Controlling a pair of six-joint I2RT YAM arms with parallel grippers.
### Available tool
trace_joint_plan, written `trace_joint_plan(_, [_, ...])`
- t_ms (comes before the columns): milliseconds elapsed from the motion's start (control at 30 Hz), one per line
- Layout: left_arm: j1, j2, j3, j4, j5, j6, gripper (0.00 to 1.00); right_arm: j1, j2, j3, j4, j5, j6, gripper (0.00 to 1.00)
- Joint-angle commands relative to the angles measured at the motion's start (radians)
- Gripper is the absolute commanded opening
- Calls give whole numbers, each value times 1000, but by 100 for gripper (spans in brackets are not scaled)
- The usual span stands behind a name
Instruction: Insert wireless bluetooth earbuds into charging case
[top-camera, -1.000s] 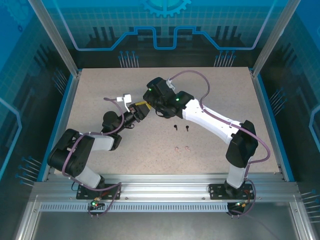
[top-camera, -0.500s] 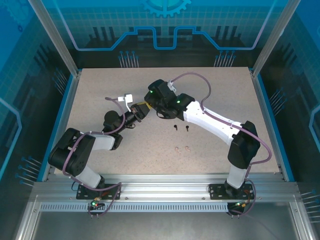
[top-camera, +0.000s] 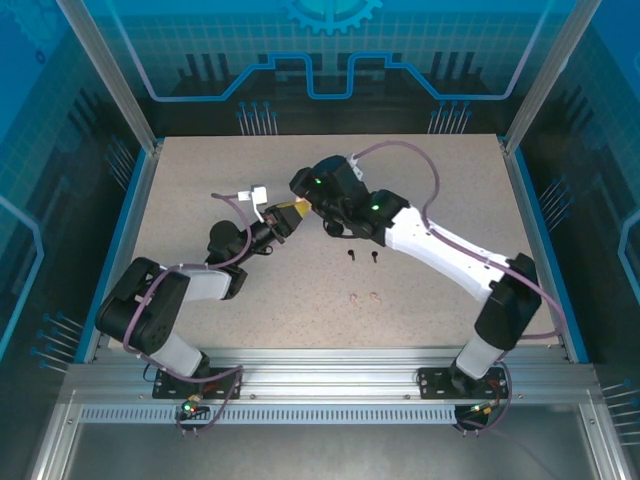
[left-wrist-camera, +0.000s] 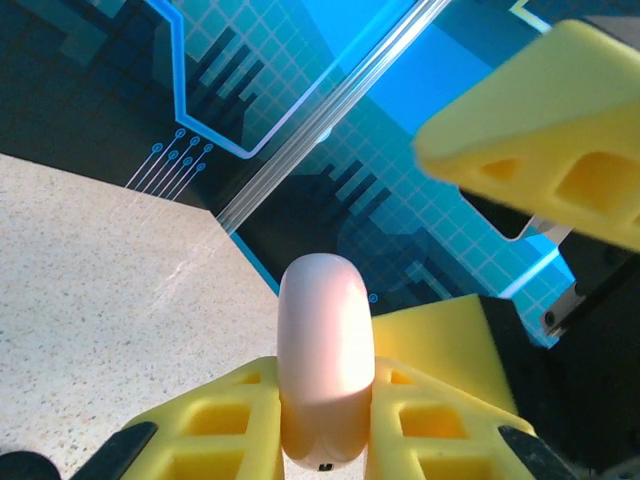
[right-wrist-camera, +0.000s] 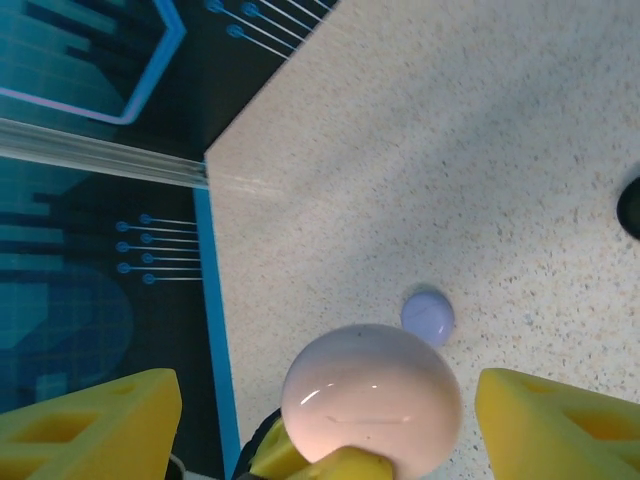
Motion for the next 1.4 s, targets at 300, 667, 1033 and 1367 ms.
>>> trace_joint_plan(300, [0, -165, 43, -216, 191, 52, 0, -135, -400, -413, 173, -123, -515, 81])
trace_joint_plan(667, [5, -181, 160, -434, 386, 69, 0, -250, -593, -603, 284, -506, -912, 81])
trace_joint_plan(1033, [4, -155, 173, -385, 451, -4, 0, -243, -502, -524, 286, -596, -926, 77])
trace_joint_plan(1367, [3, -196, 183, -456, 459, 19, 0, -200, -393, -453, 305, -595, -926, 75])
